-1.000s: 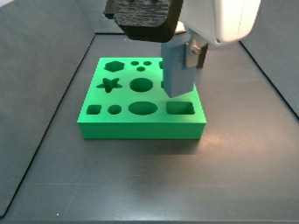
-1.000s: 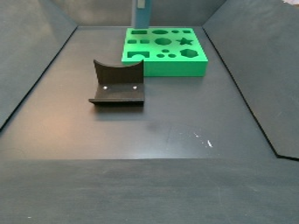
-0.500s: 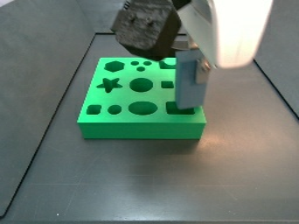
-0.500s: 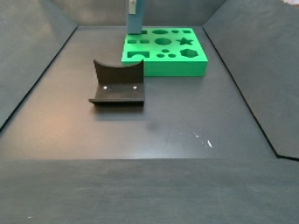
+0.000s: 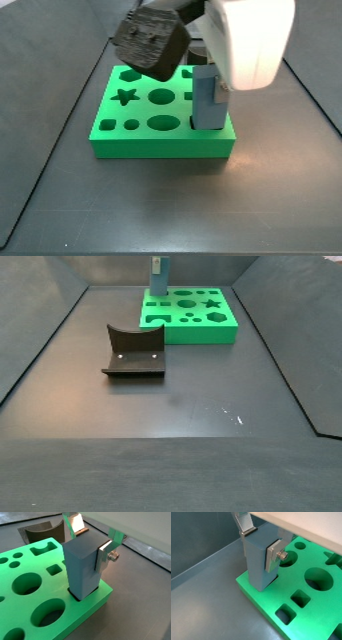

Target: Insert the rectangle object.

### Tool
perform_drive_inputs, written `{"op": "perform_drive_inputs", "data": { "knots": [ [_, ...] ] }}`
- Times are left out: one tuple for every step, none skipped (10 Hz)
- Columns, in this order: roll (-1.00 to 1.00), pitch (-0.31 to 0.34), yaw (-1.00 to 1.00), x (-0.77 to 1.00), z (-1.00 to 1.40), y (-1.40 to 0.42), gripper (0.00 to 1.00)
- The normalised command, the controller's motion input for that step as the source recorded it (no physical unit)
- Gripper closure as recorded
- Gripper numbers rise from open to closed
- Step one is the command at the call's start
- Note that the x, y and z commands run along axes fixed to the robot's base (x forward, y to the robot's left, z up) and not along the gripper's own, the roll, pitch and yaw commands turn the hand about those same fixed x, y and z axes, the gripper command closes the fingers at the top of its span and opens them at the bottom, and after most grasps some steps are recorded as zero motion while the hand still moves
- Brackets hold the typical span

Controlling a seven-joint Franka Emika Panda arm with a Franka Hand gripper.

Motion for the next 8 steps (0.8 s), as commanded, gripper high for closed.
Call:
{"op": "perform_drive_inputs", "data": {
  "knots": [
    [-0.12, -0.019, -0.27, 0.01, -0.21, -0.05, 1.0],
    [-0.03, 0.0, -0.35, 0.19, -0.36, 0.0, 1.0],
    [-0.06, 0.0, -0.31, 0.23, -0.46, 0.0, 1.0],
    [-0.05, 0.014, -0.26, 0.24, -0.47, 0.0, 1.0],
    [-0.02, 0.039, -0.22, 0.26, -0.41, 0.0, 1.0],
    [0.0, 0.03, -0.09, 0.15, -0.17, 0.0, 1.0],
    [-0.04, -0.054, 0.0, 0.02, -0.23, 0.0, 1.0],
    [0.0, 0.099, -0.06, 0.17, 0.0, 0.0, 1.0]
  ]
}}
